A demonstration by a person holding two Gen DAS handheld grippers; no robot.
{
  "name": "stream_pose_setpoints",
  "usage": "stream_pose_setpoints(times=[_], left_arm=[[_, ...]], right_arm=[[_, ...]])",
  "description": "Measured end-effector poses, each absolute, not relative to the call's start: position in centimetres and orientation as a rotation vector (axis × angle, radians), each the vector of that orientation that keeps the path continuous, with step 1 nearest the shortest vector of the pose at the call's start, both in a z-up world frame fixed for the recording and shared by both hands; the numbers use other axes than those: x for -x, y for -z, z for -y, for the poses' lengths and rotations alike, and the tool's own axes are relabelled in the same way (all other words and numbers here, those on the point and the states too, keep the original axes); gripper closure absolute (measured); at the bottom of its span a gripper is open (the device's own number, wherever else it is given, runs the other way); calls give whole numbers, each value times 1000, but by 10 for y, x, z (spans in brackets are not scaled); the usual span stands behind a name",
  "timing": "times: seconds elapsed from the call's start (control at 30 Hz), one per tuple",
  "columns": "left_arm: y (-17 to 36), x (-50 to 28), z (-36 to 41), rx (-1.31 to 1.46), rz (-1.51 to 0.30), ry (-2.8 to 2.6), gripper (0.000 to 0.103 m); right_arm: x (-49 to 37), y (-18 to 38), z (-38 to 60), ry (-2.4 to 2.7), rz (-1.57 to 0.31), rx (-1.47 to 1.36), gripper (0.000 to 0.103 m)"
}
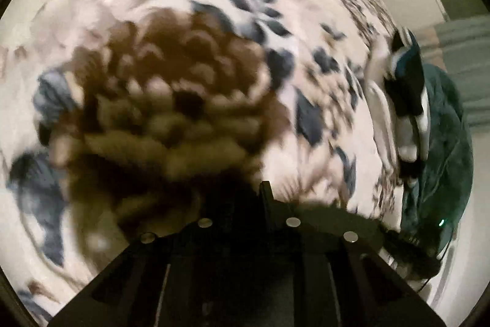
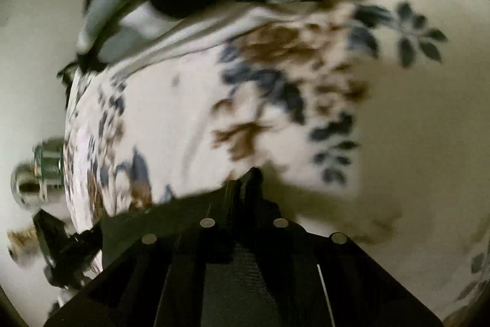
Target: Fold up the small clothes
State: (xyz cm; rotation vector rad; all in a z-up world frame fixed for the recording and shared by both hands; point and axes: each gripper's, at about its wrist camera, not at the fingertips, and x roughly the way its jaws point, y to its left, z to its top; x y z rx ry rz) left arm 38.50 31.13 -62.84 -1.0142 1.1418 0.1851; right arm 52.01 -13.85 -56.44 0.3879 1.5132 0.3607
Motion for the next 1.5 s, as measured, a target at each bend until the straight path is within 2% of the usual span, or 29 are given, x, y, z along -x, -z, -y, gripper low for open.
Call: stream_pose_setpoints(times=[0.07, 0.13, 0.17, 0.2, 0.27, 0.3, 0.33, 0.53, 0.57, 0.6, 0.63, 0.67, 0.8, 0.93, 1.03, 1.17, 1.23, 1.27, 1.3, 1.4, 1.5], left_arm=[[621, -384, -315, 1036, -1171, -166, 90], [604, -379, -312, 964, -1193, -147, 90], [592, -372, -307, 908, -1206, -139, 89], [585, -366, -303, 864, -1217, -148, 85], [571, -342, -290, 732, -1267, -204, 54], [569, -328, -286, 698, -1287, -232, 28], [570, -314, -280, 680, -1305, -253, 23], [623, -234, -253, 730, -1495, -363, 23], [630, -229, -250, 729, -1491, -373, 22], [633, -228, -249, 730, -1480, -372, 15], [637, -230, -248, 740, -1466, -368, 5], [642, -234, -249, 769, -1465, -359, 0], [660, -251, -255, 799, -1577, -407, 0], [673, -266, -261, 827, -1706, -410, 0], [677, -272, -266, 861, -1748, -402, 0], [657, -270, -275, 919, -1690, -411, 0], [639, -270, -278, 901, -1632, -408, 0], [630, -271, -278, 886, -1606, -409, 0], [619, -276, -278, 867, -1565, -409, 0], [603, -298, -279, 880, -1456, -368, 0], [610, -335, -275, 934, -1374, -263, 0]], right_arm=[[-519, 566, 137, -379, -1574, -381, 94], [-513, 555, 145, -392, -1638, -394, 83], [-507, 546, 156, -387, -1644, -415, 65], [-501, 538, 165, -380, -1638, -432, 50], [-476, 513, 195, -349, -1608, -473, 48], [-463, 505, 211, -330, -1612, -476, 48], [-444, 500, 226, -295, -1633, -483, 48], [-366, 534, 265, -143, -1754, -658, 48], [-359, 544, 263, -136, -1749, -704, 48], [-354, 551, 260, -141, -1738, -736, 52], [-350, 556, 255, -151, -1719, -768, 66], [-344, 559, 251, -145, -1684, -806, 95], [-331, 523, 249, -87, -1546, -759, 97], [-313, 495, 267, -33, -1504, -742, 97], [-302, 506, 282, 3, -1545, -731, 97], [-301, 544, 288, -3, -1657, -747, 96], [-306, 548, 290, 1, -1693, -699, 78], [-308, 546, 291, 12, -1696, -674, 62], [-310, 540, 293, 21, -1686, -647, 54], [-322, 522, 294, -8, -1632, -591, 53], [-345, 509, 286, -63, -1594, -543, 53]])
